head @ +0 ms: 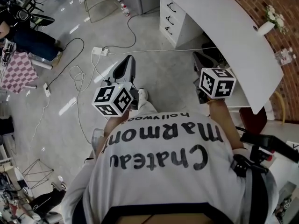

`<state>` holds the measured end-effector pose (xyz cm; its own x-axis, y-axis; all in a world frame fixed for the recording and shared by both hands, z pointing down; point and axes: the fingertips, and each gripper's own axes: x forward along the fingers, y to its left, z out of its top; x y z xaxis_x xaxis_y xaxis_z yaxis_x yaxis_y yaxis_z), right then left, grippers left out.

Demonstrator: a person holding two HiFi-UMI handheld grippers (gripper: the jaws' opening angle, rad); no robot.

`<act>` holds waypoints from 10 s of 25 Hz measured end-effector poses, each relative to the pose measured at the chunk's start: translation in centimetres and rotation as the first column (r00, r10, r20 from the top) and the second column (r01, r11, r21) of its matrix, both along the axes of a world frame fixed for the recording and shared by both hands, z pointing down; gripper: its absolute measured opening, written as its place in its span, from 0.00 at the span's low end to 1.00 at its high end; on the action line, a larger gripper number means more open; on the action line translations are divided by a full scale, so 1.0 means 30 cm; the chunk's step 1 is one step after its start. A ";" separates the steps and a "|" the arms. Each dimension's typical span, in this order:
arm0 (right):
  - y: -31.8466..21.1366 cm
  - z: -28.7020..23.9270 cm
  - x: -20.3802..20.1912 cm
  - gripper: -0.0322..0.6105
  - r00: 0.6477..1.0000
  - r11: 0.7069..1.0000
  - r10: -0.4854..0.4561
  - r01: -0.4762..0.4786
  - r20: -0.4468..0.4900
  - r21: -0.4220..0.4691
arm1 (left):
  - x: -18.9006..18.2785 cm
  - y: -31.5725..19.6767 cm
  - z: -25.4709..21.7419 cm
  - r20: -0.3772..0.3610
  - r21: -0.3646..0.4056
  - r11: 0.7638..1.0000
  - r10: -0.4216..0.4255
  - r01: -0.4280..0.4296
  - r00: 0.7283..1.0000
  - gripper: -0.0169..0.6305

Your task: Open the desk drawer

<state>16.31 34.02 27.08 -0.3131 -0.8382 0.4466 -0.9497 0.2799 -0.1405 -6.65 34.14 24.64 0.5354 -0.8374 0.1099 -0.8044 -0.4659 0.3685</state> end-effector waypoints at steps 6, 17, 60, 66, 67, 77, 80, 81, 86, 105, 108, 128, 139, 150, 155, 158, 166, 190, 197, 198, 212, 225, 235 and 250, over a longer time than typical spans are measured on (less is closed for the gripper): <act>-0.264 -0.039 -0.042 0.07 0.999 0.999 0.038 -0.038 -0.007 0.003 | -0.039 -0.298 -0.054 0.014 0.015 0.999 0.050 -0.050 0.999 0.05; -0.688 -0.088 -0.093 0.07 0.988 0.988 0.152 -0.152 0.020 0.039 | -0.119 -0.762 -0.085 0.056 0.029 0.988 0.152 -0.154 0.987 0.05; -1.645 0.553 -0.053 0.07 0.993 0.967 -0.090 0.069 -0.075 -0.244 | 0.104 -1.684 0.420 0.104 -0.160 0.965 0.225 -0.207 0.969 0.05; -1.686 0.709 -0.052 0.07 0.989 0.954 -0.120 0.089 -0.090 -0.286 | 0.127 -1.663 0.546 0.131 -0.219 0.959 0.211 -0.179 0.969 0.05; -1.688 0.739 -0.049 0.07 0.987 0.952 -0.124 0.090 -0.098 -0.294 | 0.130 -1.659 0.564 0.127 -0.226 0.958 0.210 -0.178 0.969 0.05; -1.730 1.031 0.013 0.07 0.989 0.927 -0.048 -0.009 -0.143 -0.374 | 0.134 -1.674 0.777 0.109 -0.305 0.930 0.248 -0.204 0.963 0.05; -1.760 1.110 0.028 0.07 0.985 0.921 -0.031 -0.037 -0.167 -0.388 | 0.123 -1.702 0.833 0.118 -0.312 0.925 0.262 -0.215 0.958 0.05; -1.771 1.143 0.036 0.07 0.984 0.920 -0.023 -0.047 -0.175 -0.389 | 0.117 -1.714 0.853 0.123 -0.307 0.927 0.263 -0.215 0.957 0.05; -1.805 1.327 0.066 0.07 0.976 0.915 0.005 -0.092 -0.218 -0.394 | 0.077 -1.777 0.988 0.159 -0.267 0.942 0.252 -0.204 0.955 0.05; -1.933 1.797 0.270 0.07 0.749 0.917 -0.016 -0.253 -0.662 -0.309 | 0.148 -1.939 1.384 0.105 -0.213 0.934 0.313 -0.286 0.944 0.05; -1.953 1.835 0.294 0.07 0.721 0.907 -0.025 -0.276 -0.693 -0.319 | 0.136 -1.958 1.413 0.100 -0.213 0.935 0.309 -0.283 0.946 0.05; -1.979 1.971 0.345 0.17 0.543 0.845 -0.186 -0.336 -0.819 -0.415 | 0.065 -1.927 1.490 0.071 -0.278 0.916 0.320 -0.289 0.945 0.05; -1.982 1.937 0.362 0.09 0.539 0.841 -0.183 -0.348 -0.822 -0.415 | 0.041 -1.839 1.482 0.034 -0.347 0.884 0.345 -0.312 0.938 0.05; -1.943 1.935 0.286 0.09 0.603 0.831 -0.146 -0.356 -0.785 -0.428 | 0.048 -1.811 1.497 -0.004 -0.362 0.885 0.313 -0.293 0.950 0.05; -1.899 1.933 0.201 0.09 0.624 0.840 -0.126 -0.347 -0.771 -0.417 | 0.029 -1.826 1.492 0.006 -0.357 0.897 0.282 -0.262 0.959 0.05; -1.872 1.934 0.152 0.09 0.623 0.845 -0.125 -0.341 -0.772 -0.412 | 0.028 -1.821 1.488 0.010 -0.351 0.900 0.280 -0.259 0.960 0.05; -1.814 1.939 0.037 0.09 0.640 0.846 -0.128 -0.328 -0.758 -0.420 | 0.036 -1.791 1.484 -0.004 -0.349 0.899 0.281 -0.264 0.960 0.05; -1.643 1.943 -0.242 0.09 0.677 0.829 -0.155 -0.307 -0.719 -0.468 | -0.122 -1.737 1.414 0.010 -0.348 0.914 0.226 -0.208 0.974 0.05; -1.635 1.983 -0.260 0.09 0.656 0.834 -0.145 -0.322 -0.741 -0.449 | -0.145 -1.724 1.436 -0.009 -0.360 0.913 0.201 -0.191 0.980 0.05; -1.635 1.989 -0.261 0.09 0.651 0.834 -0.143 -0.326 -0.745 -0.445 | -0.153 -1.723 1.441 -0.015 -0.361 0.914 0.191 -0.184 0.981 0.05; -1.623 2.067 -0.285 0.09 0.598 0.850 -0.108 -0.358 -0.794 -0.386 | -0.215 -1.664 1.489 0.001 -0.363 0.919 0.167 -0.155 0.986 0.05; -1.613 2.145 -0.317 0.10 0.589 0.860 -0.109 -0.348 -0.801 -0.373 | -0.248 -1.637 1.532 0.010 -0.357 0.922 0.165 -0.151 0.986 0.05; -1.601 2.221 -0.343 0.26 0.596 0.862 -0.134 -0.325 -0.792 -0.390 | -0.303 -1.643 1.529 0.021 -0.357 0.927 0.133 -0.117 0.991 0.05; -1.591 2.268 -0.371 0.36 0.606 0.864 -0.144 -0.308 -0.782 -0.398 | -0.342 -1.652 1.565 -0.003 -0.370 0.928 0.052 -0.050 0.999 0.05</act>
<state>5.17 -13.71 95.11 0.3961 -0.4637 0.7925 -0.7649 0.3109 0.5642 -16.91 -15.41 71.60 0.5745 -0.7081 0.4104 -0.7862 -0.3380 0.5173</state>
